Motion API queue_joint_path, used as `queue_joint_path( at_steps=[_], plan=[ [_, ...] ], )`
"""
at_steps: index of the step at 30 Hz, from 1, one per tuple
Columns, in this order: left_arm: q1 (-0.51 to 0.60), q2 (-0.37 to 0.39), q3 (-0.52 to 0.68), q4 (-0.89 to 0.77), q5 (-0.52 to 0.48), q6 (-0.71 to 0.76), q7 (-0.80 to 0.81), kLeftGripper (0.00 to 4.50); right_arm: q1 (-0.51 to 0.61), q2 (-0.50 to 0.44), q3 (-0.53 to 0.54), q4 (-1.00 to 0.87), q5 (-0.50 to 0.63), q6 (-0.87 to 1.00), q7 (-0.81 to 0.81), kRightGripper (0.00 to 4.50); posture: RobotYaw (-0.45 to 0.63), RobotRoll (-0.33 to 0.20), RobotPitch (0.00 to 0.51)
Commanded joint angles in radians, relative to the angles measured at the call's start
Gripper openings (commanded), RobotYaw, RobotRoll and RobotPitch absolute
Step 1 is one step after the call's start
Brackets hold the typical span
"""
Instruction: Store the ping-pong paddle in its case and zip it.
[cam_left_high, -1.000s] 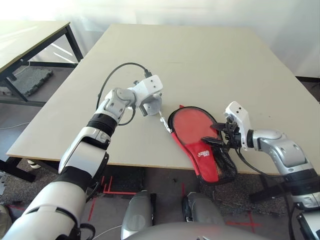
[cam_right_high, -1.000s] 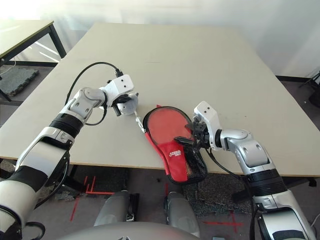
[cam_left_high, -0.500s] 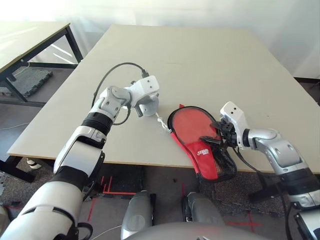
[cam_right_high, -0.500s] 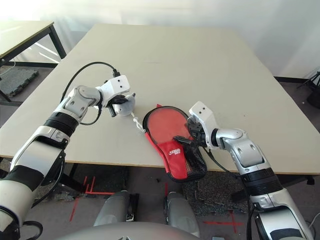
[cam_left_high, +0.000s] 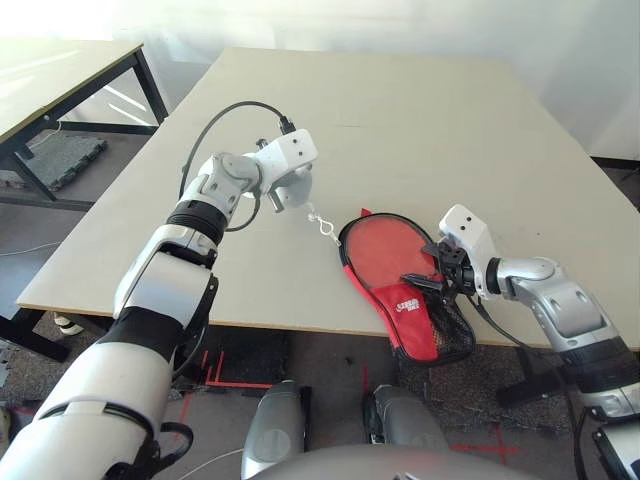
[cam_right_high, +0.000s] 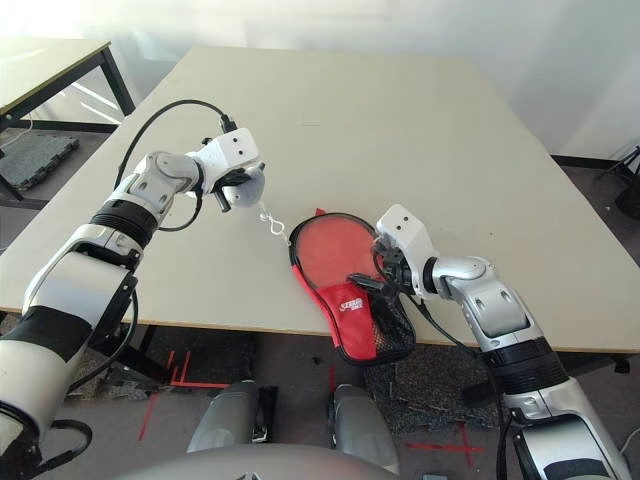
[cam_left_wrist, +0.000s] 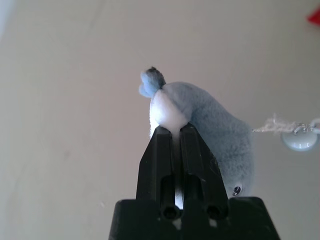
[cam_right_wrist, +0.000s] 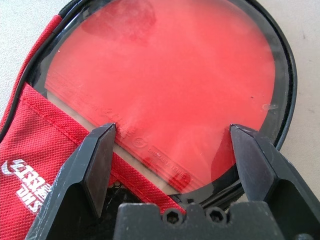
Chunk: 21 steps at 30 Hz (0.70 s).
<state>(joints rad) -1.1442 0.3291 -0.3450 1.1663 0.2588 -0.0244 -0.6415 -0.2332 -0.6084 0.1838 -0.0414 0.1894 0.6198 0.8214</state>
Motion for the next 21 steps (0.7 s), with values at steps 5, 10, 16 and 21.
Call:
queue_joint_path(
  at_steps=[5,10,16,21],
  plan=[
    [-0.085,-0.128,0.023,0.107,0.04,-0.116,0.167,0.01,0.134,-0.015,0.07,-0.001,-0.023,0.108,-0.02,4.5,-0.02,0.0,0.104],
    [-0.116,-0.191,0.038,0.135,0.048,-0.146,0.253,0.01,0.168,-0.018,0.062,-0.048,-0.006,0.129,-0.034,4.5,-0.05,0.0,0.125],
    [-0.169,-0.248,0.059,0.162,0.063,-0.167,0.379,0.01,0.192,-0.016,0.056,-0.082,0.013,0.151,-0.05,4.5,-0.08,0.0,0.134],
    [-0.211,-0.294,0.087,0.172,0.063,-0.19,0.457,0.01,0.209,-0.01,0.055,-0.102,0.021,0.162,-0.067,4.5,-0.1,0.0,0.139]
  ],
)
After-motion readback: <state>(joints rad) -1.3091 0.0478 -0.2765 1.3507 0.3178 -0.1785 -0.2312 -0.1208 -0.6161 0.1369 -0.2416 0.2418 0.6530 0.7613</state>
